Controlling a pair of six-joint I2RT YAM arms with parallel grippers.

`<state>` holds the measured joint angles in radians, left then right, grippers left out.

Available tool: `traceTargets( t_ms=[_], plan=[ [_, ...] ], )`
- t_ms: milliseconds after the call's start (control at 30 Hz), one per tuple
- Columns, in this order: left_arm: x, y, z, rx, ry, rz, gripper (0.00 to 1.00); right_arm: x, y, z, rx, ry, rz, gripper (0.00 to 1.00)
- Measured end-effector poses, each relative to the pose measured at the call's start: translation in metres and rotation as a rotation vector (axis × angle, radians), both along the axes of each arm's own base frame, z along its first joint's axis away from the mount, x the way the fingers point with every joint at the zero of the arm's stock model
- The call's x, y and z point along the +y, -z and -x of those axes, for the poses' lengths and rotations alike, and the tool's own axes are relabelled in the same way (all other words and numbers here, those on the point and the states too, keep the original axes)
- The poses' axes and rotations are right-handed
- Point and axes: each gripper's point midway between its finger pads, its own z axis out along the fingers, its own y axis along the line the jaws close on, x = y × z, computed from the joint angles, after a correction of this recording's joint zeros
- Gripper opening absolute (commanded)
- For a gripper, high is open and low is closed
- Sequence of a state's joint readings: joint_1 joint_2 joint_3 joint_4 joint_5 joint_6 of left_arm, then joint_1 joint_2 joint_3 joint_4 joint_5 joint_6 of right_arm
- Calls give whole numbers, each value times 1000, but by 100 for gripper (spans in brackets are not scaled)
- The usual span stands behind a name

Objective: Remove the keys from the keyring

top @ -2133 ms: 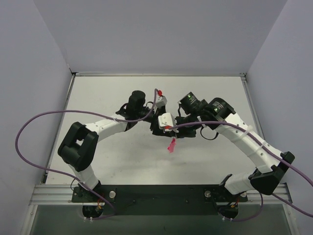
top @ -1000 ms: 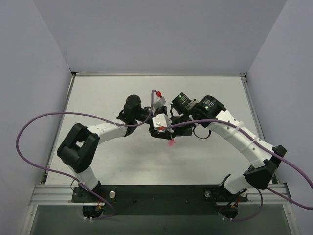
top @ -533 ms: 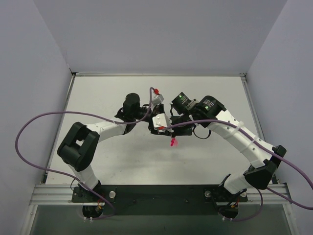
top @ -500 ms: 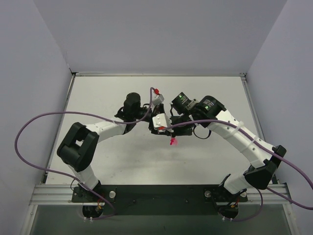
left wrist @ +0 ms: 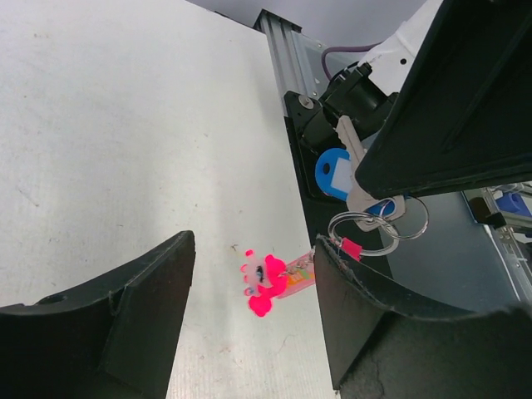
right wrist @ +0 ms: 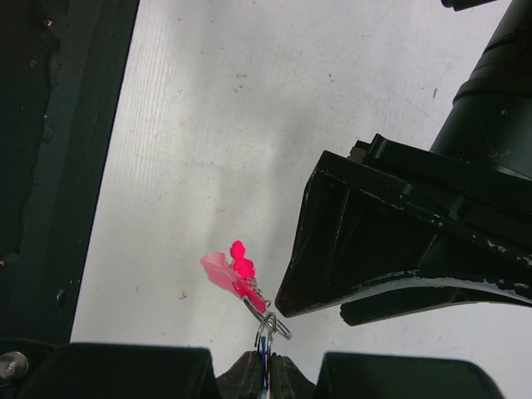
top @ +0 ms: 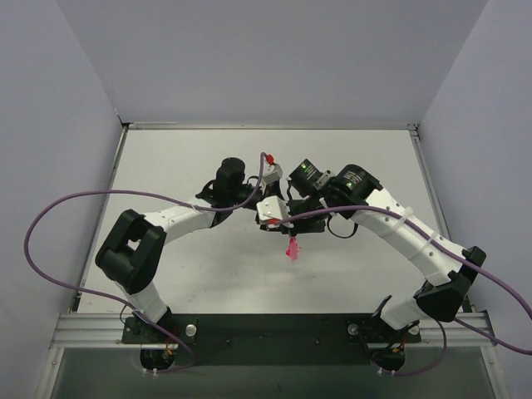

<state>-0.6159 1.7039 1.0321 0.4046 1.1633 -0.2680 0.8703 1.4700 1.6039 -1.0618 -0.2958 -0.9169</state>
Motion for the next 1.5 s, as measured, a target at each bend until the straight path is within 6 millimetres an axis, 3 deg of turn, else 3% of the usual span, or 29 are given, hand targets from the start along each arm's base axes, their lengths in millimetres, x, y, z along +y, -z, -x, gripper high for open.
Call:
traceTargets(
  t_ms=[633,867,1167,1400,1500],
  plan=[
    [-4,-7,18,13,79,23,68,-1,5,0,2,-1,28,0],
    [-3,-10,20,10,93,34,59,-1,5,-1,-1,-2,31,0],
    [-3,-14,25,19,120,44,30,-3,5,-3,-17,3,49,0],
    [-4,-20,25,13,118,63,18,-2,5,-1,-16,-3,50,0],
    [-5,-22,25,15,118,69,4,-2,5,-1,-16,-3,50,0]
  ],
)
